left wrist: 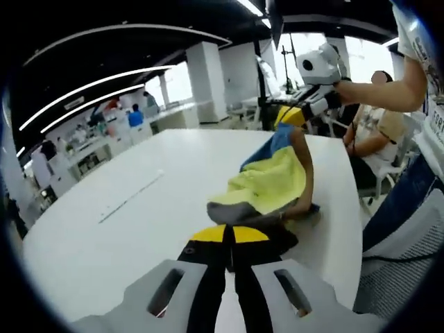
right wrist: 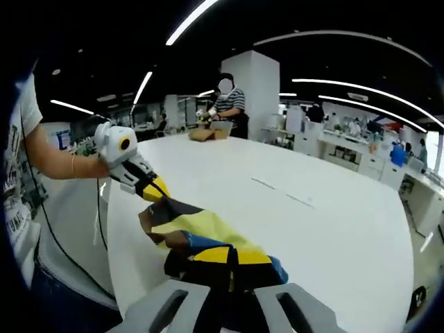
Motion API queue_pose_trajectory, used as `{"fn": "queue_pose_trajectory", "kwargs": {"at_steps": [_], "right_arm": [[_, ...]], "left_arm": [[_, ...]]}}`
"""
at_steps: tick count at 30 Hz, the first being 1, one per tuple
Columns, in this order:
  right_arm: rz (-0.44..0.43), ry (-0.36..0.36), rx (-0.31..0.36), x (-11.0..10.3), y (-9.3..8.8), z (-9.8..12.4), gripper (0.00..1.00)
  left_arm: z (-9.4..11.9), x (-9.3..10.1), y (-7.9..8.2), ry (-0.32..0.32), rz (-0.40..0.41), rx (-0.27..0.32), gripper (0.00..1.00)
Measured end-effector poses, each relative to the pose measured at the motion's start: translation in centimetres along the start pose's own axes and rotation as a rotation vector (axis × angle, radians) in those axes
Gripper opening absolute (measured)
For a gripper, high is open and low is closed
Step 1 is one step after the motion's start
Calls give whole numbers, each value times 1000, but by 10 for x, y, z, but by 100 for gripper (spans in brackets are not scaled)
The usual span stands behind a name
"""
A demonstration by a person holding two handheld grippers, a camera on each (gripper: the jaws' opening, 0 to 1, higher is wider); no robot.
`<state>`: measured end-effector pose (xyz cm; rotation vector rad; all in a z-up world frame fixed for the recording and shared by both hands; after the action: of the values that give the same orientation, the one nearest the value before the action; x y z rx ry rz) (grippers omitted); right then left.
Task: Fold the garment on the visible template until the final outline fits inside the template.
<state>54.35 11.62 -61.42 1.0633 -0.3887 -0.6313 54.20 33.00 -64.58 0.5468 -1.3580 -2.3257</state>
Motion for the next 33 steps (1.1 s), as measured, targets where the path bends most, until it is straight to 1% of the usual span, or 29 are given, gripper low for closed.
{"fn": "queue_pose_trajectory", "kwargs": {"at_steps": [2,3,6,7,8,9,10,13,15,17,19,22,25,28,31,33], "right_arm": [[-2,-6,18,1,5,3,0],[-6,-8,30,1,7,4,0],[-12,-22,52,4,14,5,0],[-6,-32,56,6,17,5,0],[-4,-38,60,7,19,4,0],[-3,-43,68,8,22,4,0],[-1,-44,71,8,24,3,0],[11,-57,80,11,30,0,0],[17,-73,89,16,35,-4,0],[16,-79,94,19,37,-6,0],[19,-93,94,23,38,-9,0],[15,-108,93,29,39,-13,0],[8,-120,93,35,40,-18,0],[9,-143,98,43,42,-23,0],[-2,-182,105,55,44,-31,0],[-14,-211,109,64,46,-36,0]], "left_arm": [[6,3,5,-8,68,29,0],[9,3,8,-3,76,35,0],[18,0,19,26,106,68,0],[22,-4,24,57,134,90,0],[25,-5,27,61,149,102,0],[27,-4,31,49,180,125,0],[28,-4,34,45,206,135,0],[32,-8,41,51,261,149,0],[32,-13,44,64,306,159,0],[32,-21,48,80,335,187,0],[31,-28,51,103,341,197,0],[27,-36,54,124,346,197,0],[21,-45,55,138,375,198,0],[14,-59,55,179,392,191,0],[9,-68,57,206,397,188,0],[5,-75,62,222,432,217,0]]}}
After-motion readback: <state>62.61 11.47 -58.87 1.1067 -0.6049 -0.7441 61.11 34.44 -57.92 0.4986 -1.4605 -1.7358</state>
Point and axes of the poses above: the point that each gripper's makers call its tool centre point, and the gripper's own axes: z roughly backward along the fingers, x roughly to its right, y roughly out of its top, the point moved 3 cm from there along z, roughly backward along the fingers, and after that the axes turned 1 degree about -x, right-handed, at the moved point
